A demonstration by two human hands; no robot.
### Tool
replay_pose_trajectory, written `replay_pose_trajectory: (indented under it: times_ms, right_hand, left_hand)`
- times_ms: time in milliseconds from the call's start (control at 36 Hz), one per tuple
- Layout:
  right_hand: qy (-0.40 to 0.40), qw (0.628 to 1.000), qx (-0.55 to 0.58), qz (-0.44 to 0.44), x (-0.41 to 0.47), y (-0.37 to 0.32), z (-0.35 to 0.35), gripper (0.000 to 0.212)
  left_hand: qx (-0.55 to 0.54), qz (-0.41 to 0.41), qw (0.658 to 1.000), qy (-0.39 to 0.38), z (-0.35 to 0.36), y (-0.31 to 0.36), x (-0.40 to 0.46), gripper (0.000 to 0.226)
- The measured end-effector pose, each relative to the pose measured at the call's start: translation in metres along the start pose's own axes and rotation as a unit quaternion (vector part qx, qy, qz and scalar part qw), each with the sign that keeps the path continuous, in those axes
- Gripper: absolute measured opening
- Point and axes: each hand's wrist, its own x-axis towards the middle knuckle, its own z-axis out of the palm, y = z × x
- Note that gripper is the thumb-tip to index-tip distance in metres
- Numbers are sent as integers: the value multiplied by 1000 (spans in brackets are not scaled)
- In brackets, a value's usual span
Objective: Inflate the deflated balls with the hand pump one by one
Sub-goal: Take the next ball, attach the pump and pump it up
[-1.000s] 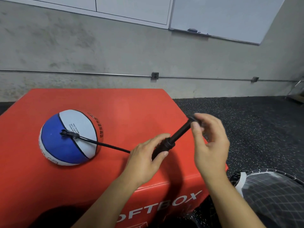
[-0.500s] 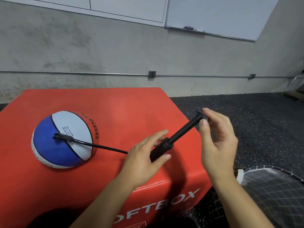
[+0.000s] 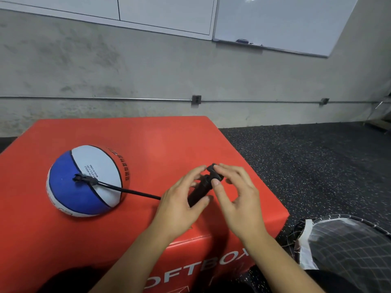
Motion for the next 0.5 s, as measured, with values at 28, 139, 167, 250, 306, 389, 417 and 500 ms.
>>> replay_pose_trajectory:
  times_ms: [28, 139, 167, 250, 306, 389, 417, 500]
  right_hand:
    - [1, 1000, -1, 1, 0, 1, 0, 28]
    - [19, 1000, -7, 14, 7, 0, 4, 28]
    - [20, 1000, -12, 10, 10, -1, 6, 28]
    - [10, 1000, -13, -3, 17, -6, 17, 27]
    - [0, 1000, -7, -6, 22, -9, 25, 27]
    - [-11, 1000, -3, -5, 28, -15, 36, 26]
    - [-15, 1000, -1, -4, 29, -17, 38, 26]
    - [-39, 999, -1, -1, 31, -20, 48, 25]
  left_hand:
    - [4, 1, 1000, 2, -2, 0, -1, 72]
    - [21, 10, 999, 28, -19, 1, -4, 73]
    - [26, 11, 999, 39, -26, 1, -4, 72]
    - [61, 17, 994, 90, -54, 1, -8, 69]
    - [106, 31, 984, 139, -77, -2, -10, 63]
    - [190, 55, 954, 224, -115, -11, -13, 55]
    - [216, 55, 943, 246, -127, -14, -15, 53]
    - [292, 38, 914, 280, -161, -21, -23, 52]
